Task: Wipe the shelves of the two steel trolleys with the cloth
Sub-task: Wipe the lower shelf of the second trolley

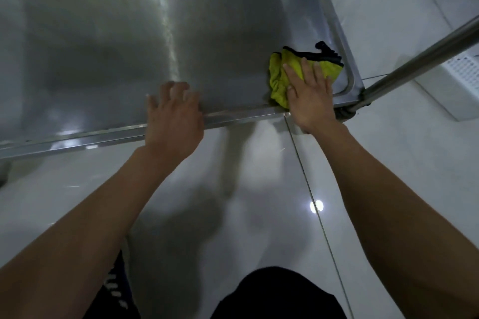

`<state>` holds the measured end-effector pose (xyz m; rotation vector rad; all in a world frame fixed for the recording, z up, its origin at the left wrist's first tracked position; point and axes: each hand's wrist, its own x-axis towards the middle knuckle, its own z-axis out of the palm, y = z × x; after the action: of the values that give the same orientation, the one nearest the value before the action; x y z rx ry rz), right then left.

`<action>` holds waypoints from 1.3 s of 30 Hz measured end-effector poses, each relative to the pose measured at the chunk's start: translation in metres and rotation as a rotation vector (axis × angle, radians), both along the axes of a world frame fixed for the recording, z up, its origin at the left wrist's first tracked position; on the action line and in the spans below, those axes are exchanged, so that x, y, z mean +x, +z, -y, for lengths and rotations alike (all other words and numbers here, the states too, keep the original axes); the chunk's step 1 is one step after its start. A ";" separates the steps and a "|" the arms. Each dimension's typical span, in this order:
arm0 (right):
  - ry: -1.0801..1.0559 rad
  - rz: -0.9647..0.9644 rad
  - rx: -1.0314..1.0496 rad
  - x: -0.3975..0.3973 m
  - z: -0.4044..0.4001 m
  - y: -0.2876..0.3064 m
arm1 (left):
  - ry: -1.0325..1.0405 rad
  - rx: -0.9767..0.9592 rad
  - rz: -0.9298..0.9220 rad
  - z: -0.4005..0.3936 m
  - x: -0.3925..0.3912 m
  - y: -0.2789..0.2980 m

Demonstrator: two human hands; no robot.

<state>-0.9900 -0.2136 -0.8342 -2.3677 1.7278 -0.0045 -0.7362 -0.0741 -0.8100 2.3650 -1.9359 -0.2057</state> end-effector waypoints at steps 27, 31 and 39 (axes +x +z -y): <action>0.209 -0.049 0.085 0.115 -0.051 -0.001 | -0.029 0.061 -0.290 -0.005 0.014 0.002; 0.322 -0.018 0.132 0.151 -0.061 0.000 | 0.006 0.066 -0.401 -0.015 0.033 0.004; 0.337 -0.017 0.130 0.131 -0.059 0.002 | -0.048 0.096 -0.215 -0.020 0.027 0.009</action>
<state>-0.8595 -0.1551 -0.8319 -2.5320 1.2726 0.1745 -0.7087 -0.0546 -0.8009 2.2450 -1.9224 -0.5435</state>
